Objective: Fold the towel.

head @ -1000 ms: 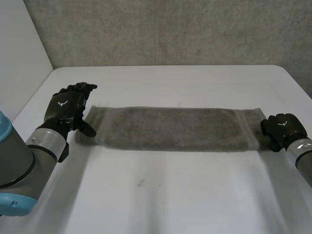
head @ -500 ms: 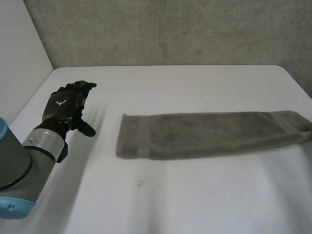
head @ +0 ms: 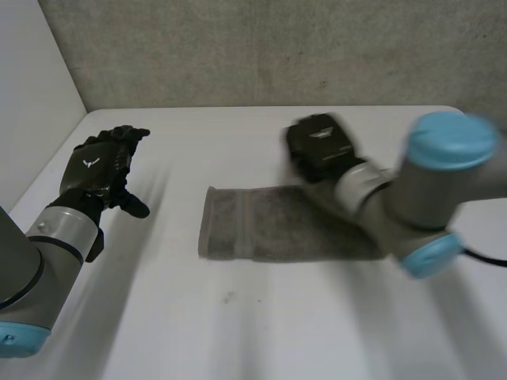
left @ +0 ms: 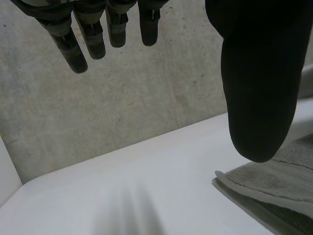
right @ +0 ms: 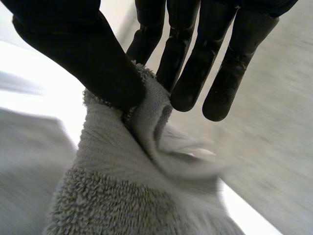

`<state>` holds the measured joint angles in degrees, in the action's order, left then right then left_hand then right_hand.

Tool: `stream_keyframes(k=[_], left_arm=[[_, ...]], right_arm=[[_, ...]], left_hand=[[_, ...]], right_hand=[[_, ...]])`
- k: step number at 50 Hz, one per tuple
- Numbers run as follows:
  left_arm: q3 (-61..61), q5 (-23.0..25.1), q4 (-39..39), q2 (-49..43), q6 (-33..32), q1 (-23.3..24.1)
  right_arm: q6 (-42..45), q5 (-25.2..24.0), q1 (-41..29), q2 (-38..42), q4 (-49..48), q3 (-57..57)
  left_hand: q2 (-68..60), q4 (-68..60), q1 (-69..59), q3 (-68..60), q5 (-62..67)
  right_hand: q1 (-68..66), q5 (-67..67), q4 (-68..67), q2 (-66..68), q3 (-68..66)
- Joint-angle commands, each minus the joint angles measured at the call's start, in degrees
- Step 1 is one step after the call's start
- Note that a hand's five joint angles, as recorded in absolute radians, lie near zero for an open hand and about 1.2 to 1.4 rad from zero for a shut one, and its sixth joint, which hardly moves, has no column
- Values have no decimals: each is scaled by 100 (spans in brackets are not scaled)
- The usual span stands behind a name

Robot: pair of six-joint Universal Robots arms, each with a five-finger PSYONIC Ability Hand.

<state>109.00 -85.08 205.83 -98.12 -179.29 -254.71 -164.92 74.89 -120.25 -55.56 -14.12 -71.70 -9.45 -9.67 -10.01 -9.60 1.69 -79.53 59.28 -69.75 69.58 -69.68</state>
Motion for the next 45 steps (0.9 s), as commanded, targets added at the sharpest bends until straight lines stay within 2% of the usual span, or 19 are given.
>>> stream_keyframes(k=[1, 3, 7, 9, 11, 12, 13, 14, 17, 19, 27, 36, 39, 41, 45], left_arm=[[77, 0, 106, 48, 0, -17], [95, 0, 150, 56, 0, -17], [104, 9, 185, 56, -9, -17], [104, 9, 185, 56, -9, -9], [104, 9, 185, 56, -9, -9], [112, 9, 185, 56, -9, -9], [112, 9, 185, 56, -9, -9], [112, 9, 185, 56, -9, -9], [104, 9, 185, 56, -9, 9], [95, 18, 185, 56, -9, 27], [-37, 18, 194, 56, -9, 141], [-475, -17, 142, -171, -27, 597], [-695, -35, 98, -347, -18, 738], [-802, -61, 62, -409, -18, 826], [-1309, -411, -366, -672, -27, 1159]], right_arm=[[-67, 79, -1114, 959, -3, 516], [-49, 61, -1429, 1300, -3, 560], [-23, 70, -1571, 1486, -3, 560], [-31, 96, -1580, 1486, 6, 552], [-5, 192, -1580, 1347, 32, 481], [-5, 193, -1580, 1346, 32, 481], [-5, 306, -1580, 1180, 67, 455], [-5, 464, -1537, 996, 111, 411], [4, 623, -1492, 801, 164, 332], [-40, 816, -1326, 381, 225, 70], [-40, 834, -483, -569, 295, -932], [4, 755, 371, -948, 445, -1901], [12, 685, 635, -1001, 383, -2252], [39, 501, 853, -992, 357, -2515], [48, 290, 1038, -931, 156, -2743]], left_hand=[[-59, -38, -3, -45, -165], [-59, -38, -3, -45, -165], [-59, -38, -3, -45, -165], [-59, -38, -3, -45, -165], [-59, -38, -3, -45, -165], [-59, -38, -3, -45, -165], [-59, -38, -3, -45, -165], [-59, -38, -3, -45, -165], [-55, -33, 1, -40, -169], [-59, -38, -3, -45, -165], [-110, -88, -54, -95, -114], [-311, -290, -255, -296, 87], [-479, -457, -423, -464, 254], [-682, -660, -626, -667, 458], [-850, -829, -794, -835, 626]], right_hand=[[-47, 1072, -1025, 1042, -1032], [-47, 1072, -1025, 1042, -1032], [-47, 1072, -1025, 1042, -1032], [468, 557, -509, 527, -517], [3781, -2756, 2803, -2786, 2796], [3799, -2774, 2821, -2804, 2814], [6647, -5621, 5669, -5651, 5662], [6953, -5928, 5975, -5958, 5968], [6953, -5928, 5975, -5958, 5968], [6953, -5928, 5975, -5958, 5968], [6953, -5928, 5975, -5958, 5968], [6953, -5928, 5975, -5958, 5968], [6507, -5482, 5529, -5512, 5522], [5404, -4378, 4426, -4408, 4419], [4576, -3551, 3598, -3581, 3591]])
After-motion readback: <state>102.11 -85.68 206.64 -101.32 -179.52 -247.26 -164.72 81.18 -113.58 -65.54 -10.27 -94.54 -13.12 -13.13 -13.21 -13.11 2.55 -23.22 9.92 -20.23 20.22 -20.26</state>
